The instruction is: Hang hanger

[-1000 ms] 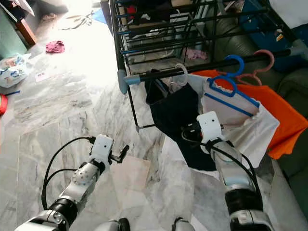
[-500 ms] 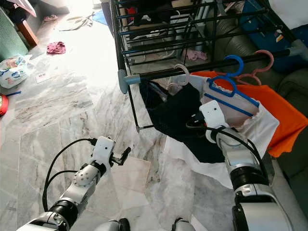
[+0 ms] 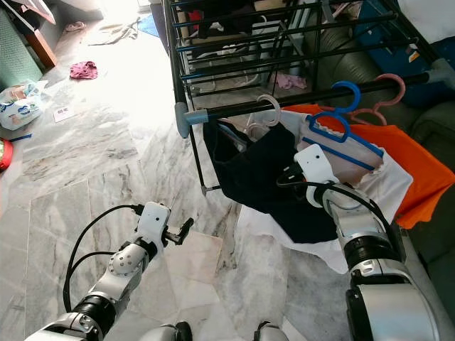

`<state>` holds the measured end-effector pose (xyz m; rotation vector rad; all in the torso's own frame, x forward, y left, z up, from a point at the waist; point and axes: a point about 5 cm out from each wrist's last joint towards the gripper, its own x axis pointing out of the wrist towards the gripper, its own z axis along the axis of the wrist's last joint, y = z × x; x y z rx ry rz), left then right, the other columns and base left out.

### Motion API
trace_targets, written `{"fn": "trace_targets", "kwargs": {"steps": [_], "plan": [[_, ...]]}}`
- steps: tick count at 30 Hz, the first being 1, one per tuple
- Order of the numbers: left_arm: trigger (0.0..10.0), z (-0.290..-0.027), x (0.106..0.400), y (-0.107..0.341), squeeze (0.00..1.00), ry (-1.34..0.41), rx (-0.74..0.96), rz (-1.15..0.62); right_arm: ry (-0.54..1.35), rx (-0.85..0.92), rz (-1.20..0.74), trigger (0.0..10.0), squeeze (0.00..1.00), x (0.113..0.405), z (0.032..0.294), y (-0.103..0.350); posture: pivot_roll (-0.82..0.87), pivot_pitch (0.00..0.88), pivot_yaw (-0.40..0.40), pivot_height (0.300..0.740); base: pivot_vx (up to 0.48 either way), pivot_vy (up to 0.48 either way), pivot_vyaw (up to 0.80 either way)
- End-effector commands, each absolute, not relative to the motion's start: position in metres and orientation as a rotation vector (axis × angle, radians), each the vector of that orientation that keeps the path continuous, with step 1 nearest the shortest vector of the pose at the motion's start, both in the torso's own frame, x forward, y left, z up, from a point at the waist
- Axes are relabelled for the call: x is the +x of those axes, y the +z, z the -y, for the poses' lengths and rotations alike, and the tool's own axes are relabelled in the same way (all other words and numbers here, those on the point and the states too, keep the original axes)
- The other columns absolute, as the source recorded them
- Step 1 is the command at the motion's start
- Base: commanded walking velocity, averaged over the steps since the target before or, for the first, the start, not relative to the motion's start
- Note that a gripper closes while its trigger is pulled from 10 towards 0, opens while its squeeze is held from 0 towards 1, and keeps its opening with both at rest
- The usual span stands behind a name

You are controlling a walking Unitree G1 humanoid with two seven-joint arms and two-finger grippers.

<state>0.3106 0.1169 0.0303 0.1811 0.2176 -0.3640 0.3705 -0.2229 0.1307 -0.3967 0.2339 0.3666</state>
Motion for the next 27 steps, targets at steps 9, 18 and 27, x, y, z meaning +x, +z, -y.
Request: {"fn": "trace_targets", "kwargs": {"steps": [9, 18, 27], "plan": [[10.0, -0.117, 0.307, 0.025, 0.0, -0.37, 0.19, -0.248, 0.343, -0.43, -0.212, 0.0, 0.0, 0.369, 0.229, 0.13, -0.04, 0.165, 0.097, 0.74, 0.0, 0.0, 0.0], [10.0, -0.116, 0.308, 0.026, 0.0, -0.371, 0.194, -0.246, 0.293, -0.434, -0.126, 0.0, 0.0, 0.37, 0.232, 0.138, -0.05, 0.161, 0.099, 0.74, 0.0, 0.0, 0.0], [10.0, -0.119, 0.309, 0.026, 0.0, -0.36, 0.202, -0.243, 0.155, -0.384, 0.07, 0.0, 0.0, 0.362, 0.234, 0.151, -0.05, 0.145, 0.097, 0.74, 0.0, 0.0, 0.0]]}}
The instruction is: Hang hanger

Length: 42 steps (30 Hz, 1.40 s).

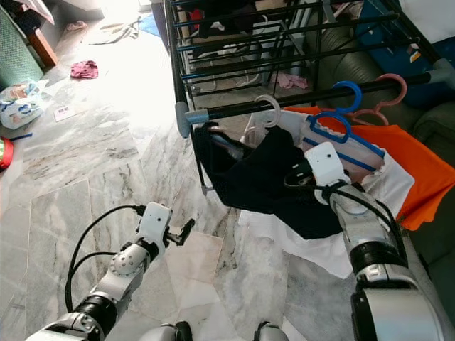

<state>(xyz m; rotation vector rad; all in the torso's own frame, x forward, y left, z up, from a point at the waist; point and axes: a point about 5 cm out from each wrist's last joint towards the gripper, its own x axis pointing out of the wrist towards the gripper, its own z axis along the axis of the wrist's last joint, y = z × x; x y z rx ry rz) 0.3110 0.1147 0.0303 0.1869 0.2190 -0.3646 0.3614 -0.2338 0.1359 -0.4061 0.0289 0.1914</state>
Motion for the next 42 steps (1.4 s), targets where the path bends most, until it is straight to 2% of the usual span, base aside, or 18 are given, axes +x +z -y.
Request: {"fn": "trace_targets", "kwargs": {"steps": [1, 12, 15, 25, 32, 42], "plan": [[10.0, -0.119, 0.309, 0.026, 0.0, -0.36, 0.202, -0.243, 0.155, -0.384, 0.07, 0.0, 0.0, 0.362, 0.234, 0.151, -0.05, 0.145, 0.097, 0.74, 0.0, 0.0, 0.0], [10.0, -0.118, 0.311, 0.028, 0.0, -0.359, 0.215, -0.241, 0.088, -0.331, 0.222, 0.0, 0.0, 0.33, 0.22, 0.148, -0.08, 0.133, 0.107, 0.74, 0.0, 0.0, 0.0], [10.0, -0.116, 0.311, 0.028, 0.0, -0.369, 0.22, -0.241, 0.151, -0.326, 0.195, 0.0, 0.0, 0.313, 0.216, 0.132, -0.09, 0.132, 0.113, 0.74, 0.0, 0.0, 0.0], [10.0, -0.115, 0.314, 0.03, 0.0, -0.354, 0.23, -0.238, 0.175, -0.317, 0.104, 0.0, 0.0, 0.28, 0.222, 0.107, -0.11, 0.141, 0.122, 0.74, 0.0, 0.0, 0.0], [10.0, -0.116, 0.311, 0.025, 0.0, -0.317, 0.236, -0.259, 0.242, -0.266, -0.029, 0.0, 0.0, 0.264, 0.204, 0.066, -0.11, 0.14, 0.112, 0.74, 0.0, 0.0, 0.0], [10.0, -0.121, 0.31, 0.022, 0.0, -0.257, 0.245, -0.274, 0.285, -0.235, -0.078, 0.0, 0.0, 0.264, 0.185, 0.052, -0.09, 0.129, 0.093, 0.74, -0.024, 0.0, 0.0]]}}
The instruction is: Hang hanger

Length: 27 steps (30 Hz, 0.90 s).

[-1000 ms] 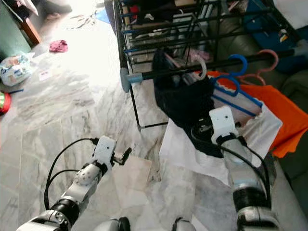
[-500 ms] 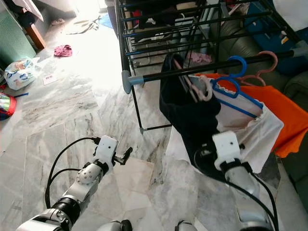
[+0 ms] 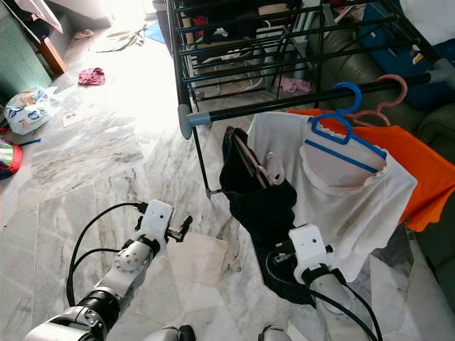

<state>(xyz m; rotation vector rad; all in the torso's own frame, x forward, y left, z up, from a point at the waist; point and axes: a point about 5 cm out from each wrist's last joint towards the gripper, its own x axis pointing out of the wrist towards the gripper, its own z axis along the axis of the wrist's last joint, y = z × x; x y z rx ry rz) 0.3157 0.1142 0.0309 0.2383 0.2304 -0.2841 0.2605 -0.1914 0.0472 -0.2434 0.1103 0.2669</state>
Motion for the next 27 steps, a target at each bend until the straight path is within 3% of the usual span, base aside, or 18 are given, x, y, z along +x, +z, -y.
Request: {"fn": "trace_targets", "kwargs": {"steps": [1, 18, 19, 21, 22, 23, 24, 25, 27], "plan": [[10.0, -0.121, 0.31, 0.022, 0.0, -0.257, 0.245, -0.274, 0.285, -0.235, -0.078, 0.0, 0.0, 0.264, 0.185, 0.052, -0.09, 0.129, 0.093, 0.74, -0.244, 0.0, 0.0], [10.0, -0.122, 0.307, 0.018, 0.0, -0.195, 0.24, -0.293, 0.327, -0.173, -0.076, 0.0, 0.0, 0.271, 0.162, 0.051, -0.07, 0.092, 0.049, 0.74, -0.363, 0.0, 0.0], [10.0, -0.122, 0.307, 0.017, 0.0, -0.192, 0.238, -0.294, 0.327, -0.167, -0.074, 0.2, 0.0, 0.271, 0.162, 0.051, -0.07, 0.091, 0.047, 0.74, -0.409, 0.0, 0.0], [10.0, -0.122, 0.306, 0.017, 0.0, -0.187, 0.235, -0.295, 0.337, -0.154, -0.068, 2.2, 0.0, 0.272, 0.159, 0.053, -0.06, 0.083, 0.044, 0.74, -0.407, 0.0, 0.0], [10.0, -0.122, 0.306, 0.017, 0.0, -0.187, 0.235, -0.295, 0.337, -0.154, -0.068, 2.2, 0.0, 0.272, 0.159, 0.053, -0.06, 0.083, 0.044, 0.74, -0.405, 0.0, 0.0], [10.0, -0.122, 0.306, 0.016, 0.0, -0.188, 0.235, -0.295, 0.342, -0.157, -0.065, 3.4, 0.0, 0.273, 0.159, 0.054, -0.06, 0.083, 0.045, 0.74, -0.405, 0.0, 0.0], [10.0, -0.121, 0.305, 0.016, 0.0, -0.188, 0.235, -0.296, 0.344, -0.161, -0.064, 3.4, 0.0, 0.273, 0.158, 0.054, -0.06, 0.084, 0.046, 0.74, -0.405, 0.0, 0.0], [10.0, -0.121, 0.305, 0.015, 0.0, -0.189, 0.237, -0.299, 0.349, -0.161, -0.063, 4.2, 0.0, 0.274, 0.159, 0.055, -0.07, 0.078, 0.048, 0.74, -0.405, 0.0, 0.0], [10.0, -0.121, 0.305, 0.015, 0.0, -0.193, 0.24, -0.3, 0.354, -0.165, -0.06, 4.3, 0.0, 0.274, 0.159, 0.056, -0.07, 0.082, 0.05, 0.74, -0.386, 0.0, 0.0]]}}
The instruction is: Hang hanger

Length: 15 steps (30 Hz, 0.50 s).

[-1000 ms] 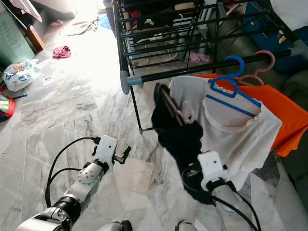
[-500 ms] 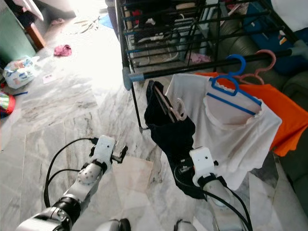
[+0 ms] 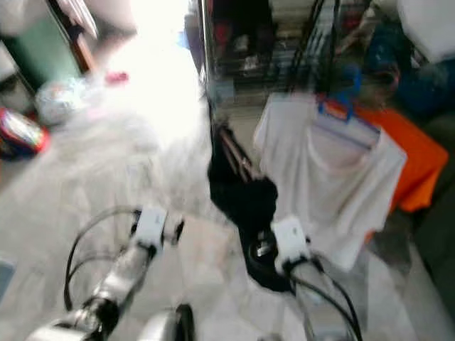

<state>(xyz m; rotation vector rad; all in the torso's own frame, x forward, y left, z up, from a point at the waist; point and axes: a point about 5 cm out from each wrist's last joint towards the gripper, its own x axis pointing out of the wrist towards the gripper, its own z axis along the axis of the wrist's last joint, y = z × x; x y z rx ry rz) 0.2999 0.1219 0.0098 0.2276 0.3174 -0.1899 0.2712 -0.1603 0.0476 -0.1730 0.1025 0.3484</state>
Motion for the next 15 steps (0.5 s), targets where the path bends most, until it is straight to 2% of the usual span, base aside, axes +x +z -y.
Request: {"fn": "trace_targets", "kwargs": {"steps": [1, 2, 3, 4, 5, 10, 15], "plan": [[10.0, -0.122, 0.306, 0.016, 0.0, -0.196, 0.243, -0.301, 0.358, -0.169, -0.059, 4.4, 0.0, 0.275, 0.159, 0.057, -0.07, 0.082, 0.051, 0.74, -0.364, 0.0, 0.0], [10.0, -0.122, 0.306, 0.016, 0.0, -0.2, 0.245, -0.3, 0.365, -0.175, -0.059, 4.8, 0.0, 0.275, 0.16, 0.058, -0.08, 0.075, 0.057, 0.74, -0.345, 0.0, 0.0], [10.0, -0.121, 0.307, 0.017, 0.0, -0.209, 0.245, -0.297, 0.375, -0.18, -0.057, 6.9, 0.0, 0.275, 0.161, 0.06, -0.09, 0.083, 0.062, 0.74, -0.266, 0.0, 0.0], [10.0, -0.121, 0.307, 0.017, 0.0, -0.215, 0.245, -0.296, 0.38, -0.179, -0.055, 7.9, 0.0, 0.274, 0.161, 0.061, -0.09, 0.083, 0.062, 0.74, 0.0, 0.0, 0.0], [10.0, -0.121, 0.307, 0.017, 0.0, -0.227, 0.254, -0.299, 0.392, -0.181, -0.055, 10.0, 0.0, 0.274, 0.16, 0.062, -0.1, 0.087, 0.066, 0.74, 0.0, 0.0, 0.0], [10.0, -0.126, 0.305, 0.013, 0.0, -0.233, 0.244, -0.343, 0.448, -0.177, -0.082, 10.0, 0.0, 0.273, 0.149, 0.058, -0.09, 0.063, 0.063, 0.74, 0.0, 0.0, 0.0], [10.0, -0.136, 0.305, 0.012, 0.0, -0.177, 0.207, -0.348, 0.498, -0.134, -0.125, 10.0, 0.0, 0.273, 0.128, 0.051, 0.0, 0.006, 0.0, 0.74, 0.0, 0.0, 0.0]]}}
